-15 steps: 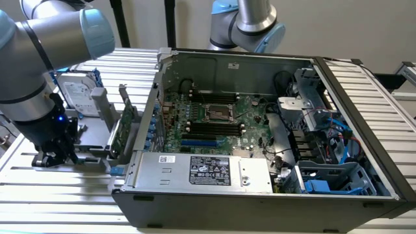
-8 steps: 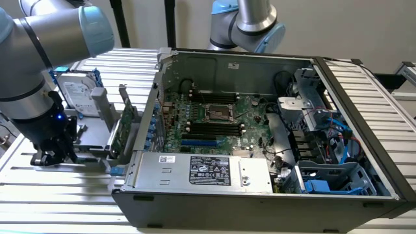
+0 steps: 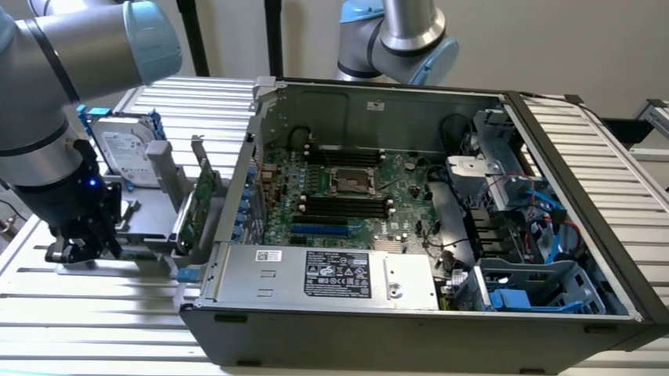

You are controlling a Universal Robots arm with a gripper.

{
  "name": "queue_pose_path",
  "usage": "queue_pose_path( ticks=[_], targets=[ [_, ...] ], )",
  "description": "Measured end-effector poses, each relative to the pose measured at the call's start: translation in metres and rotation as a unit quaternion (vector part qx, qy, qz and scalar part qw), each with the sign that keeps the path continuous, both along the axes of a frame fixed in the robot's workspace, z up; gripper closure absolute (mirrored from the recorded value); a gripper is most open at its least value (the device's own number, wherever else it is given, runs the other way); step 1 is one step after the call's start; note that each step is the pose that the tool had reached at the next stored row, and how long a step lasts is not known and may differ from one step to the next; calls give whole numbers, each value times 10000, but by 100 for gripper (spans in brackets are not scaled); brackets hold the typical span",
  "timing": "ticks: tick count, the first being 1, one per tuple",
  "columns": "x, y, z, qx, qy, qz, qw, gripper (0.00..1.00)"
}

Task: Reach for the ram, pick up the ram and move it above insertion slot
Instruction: 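Pick up the ram and move it above insertion slot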

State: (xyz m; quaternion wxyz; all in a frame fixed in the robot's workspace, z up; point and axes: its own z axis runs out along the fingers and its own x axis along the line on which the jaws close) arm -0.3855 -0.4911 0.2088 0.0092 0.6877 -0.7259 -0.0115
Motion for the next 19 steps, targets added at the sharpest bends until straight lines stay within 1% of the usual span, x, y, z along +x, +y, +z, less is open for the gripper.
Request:
queue_pose_path(
  ticks=[7,12,16,19],
  targets=[
    [0,0,111,0,0,15,10000,86],
    [0,0,229,0,0,52,10000,86],
    [3,0,321,1,0,170,9999,86],
    [5,0,384,14,-1,321,9995,86]
  ],
)
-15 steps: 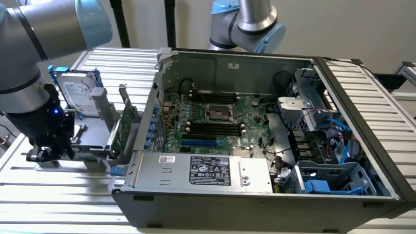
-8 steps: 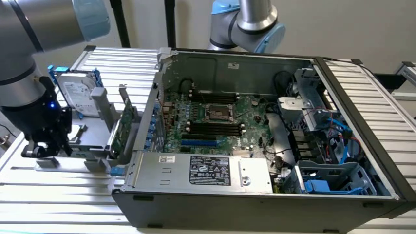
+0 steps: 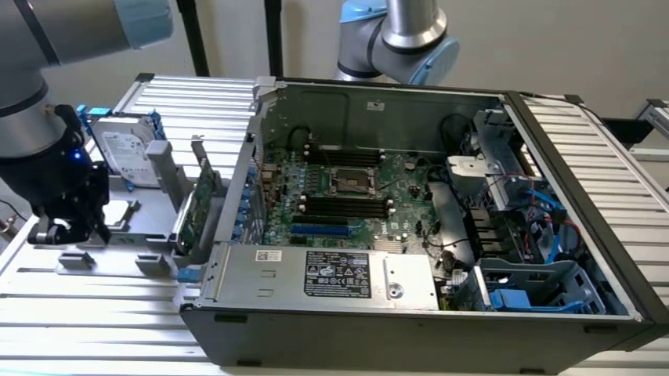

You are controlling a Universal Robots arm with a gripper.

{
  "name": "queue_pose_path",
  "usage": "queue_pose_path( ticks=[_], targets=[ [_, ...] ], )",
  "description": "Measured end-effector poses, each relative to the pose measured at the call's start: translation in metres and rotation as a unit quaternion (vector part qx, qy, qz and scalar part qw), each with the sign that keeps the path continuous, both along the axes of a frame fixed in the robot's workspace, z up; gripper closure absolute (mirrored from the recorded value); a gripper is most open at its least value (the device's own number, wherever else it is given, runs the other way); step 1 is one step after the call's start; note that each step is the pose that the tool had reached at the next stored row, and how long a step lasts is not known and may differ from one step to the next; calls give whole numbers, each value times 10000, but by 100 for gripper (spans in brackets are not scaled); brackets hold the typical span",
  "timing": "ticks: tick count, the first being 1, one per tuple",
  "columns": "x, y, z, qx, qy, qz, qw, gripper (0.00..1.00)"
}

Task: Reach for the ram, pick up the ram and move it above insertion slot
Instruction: 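Pick up the ram and move it above insertion slot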

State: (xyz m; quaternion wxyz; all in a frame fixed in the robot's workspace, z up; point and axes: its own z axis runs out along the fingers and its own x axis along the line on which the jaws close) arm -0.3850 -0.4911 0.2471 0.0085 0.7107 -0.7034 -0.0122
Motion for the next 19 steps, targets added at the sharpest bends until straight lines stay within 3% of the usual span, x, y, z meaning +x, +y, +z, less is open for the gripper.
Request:
queue_pose_path(
  ticks=[7,19],
  targets=[
    [68,0,212,81,-1,208,9998,86],
    [439,0,675,195,-2,268,9995,86]
  ],
)
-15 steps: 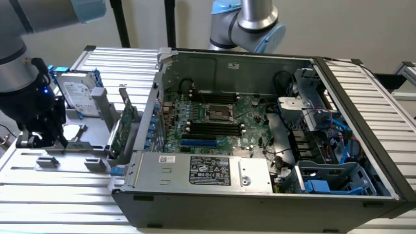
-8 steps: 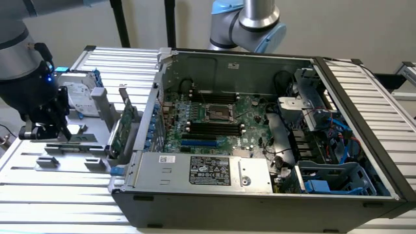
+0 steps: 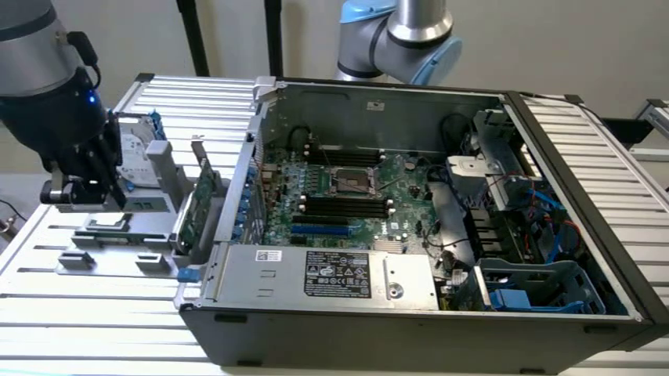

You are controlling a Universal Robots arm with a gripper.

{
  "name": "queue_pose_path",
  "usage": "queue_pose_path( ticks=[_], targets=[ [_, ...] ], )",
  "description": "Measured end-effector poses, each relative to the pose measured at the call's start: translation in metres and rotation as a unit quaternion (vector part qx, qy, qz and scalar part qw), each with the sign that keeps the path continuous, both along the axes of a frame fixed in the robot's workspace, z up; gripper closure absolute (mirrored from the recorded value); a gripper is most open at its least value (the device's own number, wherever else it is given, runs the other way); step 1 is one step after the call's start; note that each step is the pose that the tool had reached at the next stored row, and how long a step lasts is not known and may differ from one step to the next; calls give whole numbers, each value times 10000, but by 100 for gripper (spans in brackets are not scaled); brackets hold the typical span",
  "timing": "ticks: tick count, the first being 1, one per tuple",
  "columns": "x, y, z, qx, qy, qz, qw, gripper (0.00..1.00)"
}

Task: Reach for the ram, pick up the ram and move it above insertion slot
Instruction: 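Pick up the ram and move it above insertion slot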

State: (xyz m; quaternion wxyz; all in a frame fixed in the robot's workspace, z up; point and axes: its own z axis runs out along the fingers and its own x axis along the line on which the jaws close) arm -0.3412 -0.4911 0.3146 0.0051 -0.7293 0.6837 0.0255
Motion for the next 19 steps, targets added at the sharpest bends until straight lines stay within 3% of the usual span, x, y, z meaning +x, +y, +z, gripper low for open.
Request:
queue_pose_path(
  ticks=[11,15,19],
  targets=[
    [350,0,460,103,0,56,9999,86],
    [519,0,585,164,0,69,9998,86],
    [701,0,645,223,8,70,9997,86]
  ],
)
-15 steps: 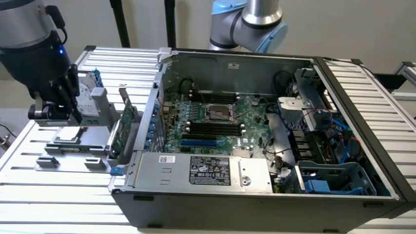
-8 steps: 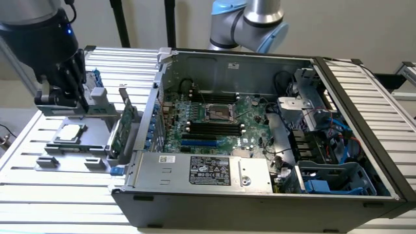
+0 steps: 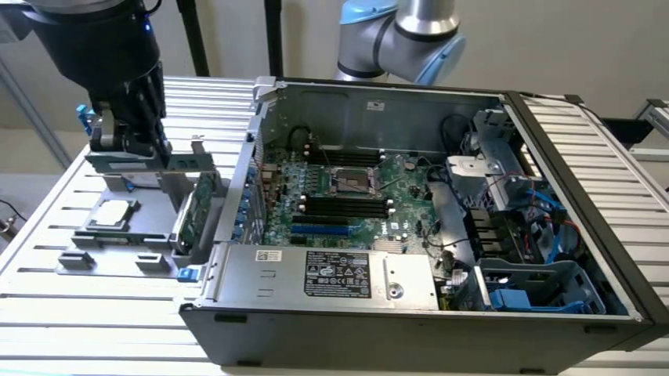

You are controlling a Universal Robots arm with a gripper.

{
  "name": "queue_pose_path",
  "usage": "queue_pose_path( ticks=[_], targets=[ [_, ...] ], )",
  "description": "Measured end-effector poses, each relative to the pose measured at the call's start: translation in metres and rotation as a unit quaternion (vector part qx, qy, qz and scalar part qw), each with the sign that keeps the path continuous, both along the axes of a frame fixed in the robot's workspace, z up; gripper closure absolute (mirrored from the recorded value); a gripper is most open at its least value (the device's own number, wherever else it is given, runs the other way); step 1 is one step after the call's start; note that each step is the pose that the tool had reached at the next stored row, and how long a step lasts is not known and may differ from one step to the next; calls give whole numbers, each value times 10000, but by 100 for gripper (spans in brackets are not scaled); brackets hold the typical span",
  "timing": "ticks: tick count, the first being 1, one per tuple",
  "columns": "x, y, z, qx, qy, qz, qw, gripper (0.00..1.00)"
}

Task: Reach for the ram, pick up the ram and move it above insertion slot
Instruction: 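Pick up the ram and move it above insertion slot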

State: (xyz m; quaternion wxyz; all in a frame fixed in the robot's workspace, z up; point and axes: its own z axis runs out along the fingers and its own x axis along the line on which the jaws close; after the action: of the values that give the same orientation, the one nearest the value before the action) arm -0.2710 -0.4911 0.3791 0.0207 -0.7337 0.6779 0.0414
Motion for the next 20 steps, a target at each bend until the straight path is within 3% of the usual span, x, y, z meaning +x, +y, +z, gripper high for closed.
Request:
queue_pose_path(
  ticks=[11,20],
  targets=[
    [500,0,81,147,43,0,9999,86],
    [911,0,109,209,77,0,9998,86]
  ],
)
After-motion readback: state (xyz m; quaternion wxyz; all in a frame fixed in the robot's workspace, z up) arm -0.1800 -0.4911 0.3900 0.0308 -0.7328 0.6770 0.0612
